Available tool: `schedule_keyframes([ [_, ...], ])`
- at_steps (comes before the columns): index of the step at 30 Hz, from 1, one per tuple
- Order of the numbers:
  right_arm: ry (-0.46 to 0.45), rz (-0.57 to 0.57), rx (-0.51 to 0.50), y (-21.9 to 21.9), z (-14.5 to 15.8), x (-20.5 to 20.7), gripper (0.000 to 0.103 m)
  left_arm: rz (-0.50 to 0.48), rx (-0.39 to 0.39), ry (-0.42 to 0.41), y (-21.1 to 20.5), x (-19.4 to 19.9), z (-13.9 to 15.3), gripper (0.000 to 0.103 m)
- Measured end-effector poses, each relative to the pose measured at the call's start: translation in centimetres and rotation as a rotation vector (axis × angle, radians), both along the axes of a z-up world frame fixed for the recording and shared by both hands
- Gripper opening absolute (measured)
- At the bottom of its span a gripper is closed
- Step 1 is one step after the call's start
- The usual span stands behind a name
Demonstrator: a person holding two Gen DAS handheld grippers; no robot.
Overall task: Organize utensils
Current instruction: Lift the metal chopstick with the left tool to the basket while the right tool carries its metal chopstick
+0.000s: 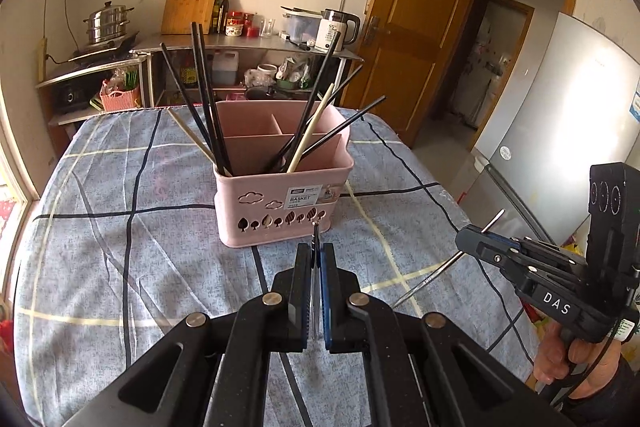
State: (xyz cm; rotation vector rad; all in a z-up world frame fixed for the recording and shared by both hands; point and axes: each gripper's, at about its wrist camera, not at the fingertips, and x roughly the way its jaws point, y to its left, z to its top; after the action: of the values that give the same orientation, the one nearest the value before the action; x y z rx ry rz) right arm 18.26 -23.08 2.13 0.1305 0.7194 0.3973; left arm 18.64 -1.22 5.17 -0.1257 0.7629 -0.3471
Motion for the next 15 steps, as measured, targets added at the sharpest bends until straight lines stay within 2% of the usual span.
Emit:
schedule_keyframes([
  [15,-0.024,0.014,-0.014,0.3,0.7,-1.1,0.005,0.004,-0.022,0.005,0.9,-1.1,0.6,0.004],
])
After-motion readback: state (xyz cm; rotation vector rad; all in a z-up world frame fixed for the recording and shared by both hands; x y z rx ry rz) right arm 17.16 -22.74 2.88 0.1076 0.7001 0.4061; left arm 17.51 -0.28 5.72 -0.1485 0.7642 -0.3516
